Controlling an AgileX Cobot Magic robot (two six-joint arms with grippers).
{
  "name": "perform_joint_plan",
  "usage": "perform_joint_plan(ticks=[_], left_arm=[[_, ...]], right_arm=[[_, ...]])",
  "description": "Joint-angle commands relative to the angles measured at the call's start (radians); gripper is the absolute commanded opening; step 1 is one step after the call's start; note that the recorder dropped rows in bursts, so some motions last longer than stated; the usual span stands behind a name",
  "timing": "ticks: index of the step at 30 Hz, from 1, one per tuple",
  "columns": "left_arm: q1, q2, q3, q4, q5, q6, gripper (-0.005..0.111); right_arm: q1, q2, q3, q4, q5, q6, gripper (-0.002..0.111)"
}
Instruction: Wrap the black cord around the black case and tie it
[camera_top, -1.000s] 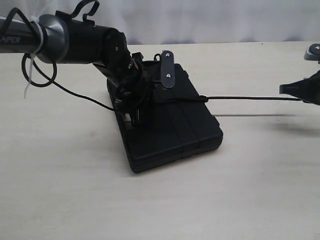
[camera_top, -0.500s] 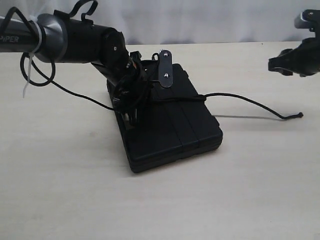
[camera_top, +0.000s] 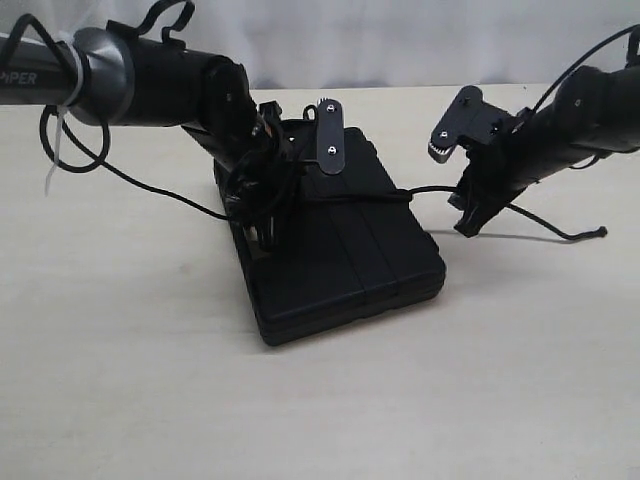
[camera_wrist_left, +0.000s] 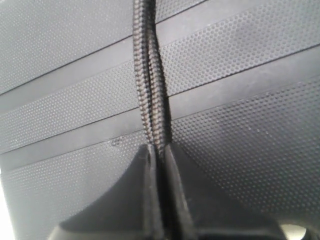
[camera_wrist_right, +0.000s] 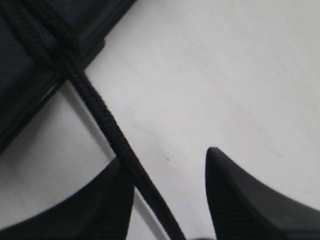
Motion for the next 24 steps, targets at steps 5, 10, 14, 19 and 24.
perform_joint_plan(ticks=[5, 10, 14, 19, 24], left_arm=[[0.01, 0.012, 0.013, 0.014, 0.028, -0.007, 0.0], [0.01, 0.012, 0.013, 0.014, 0.028, -0.007, 0.0], [0.01, 0.012, 0.013, 0.014, 0.028, -0.007, 0.0], [0.01, 0.012, 0.013, 0.022, 0.034, -0.007, 0.0], [0.01, 0.01, 0.013, 0.035, 0.067, -0.007, 0.0]], right_arm=[[-0.001, 0.02, 0.005, -0.324, 0.056, 0.211, 0.004], [-0.001, 0.029, 0.039, -0.523, 0.055, 0.401, 0.004], [-0.001, 0.044, 0.039, -0.539, 0.053, 0.435, 0.004], [-0.001, 0.044, 0.039, -0.539, 0.053, 0.435, 0.004], [-0.001, 0.044, 0.039, -0.564, 0.053, 0.435, 0.004]])
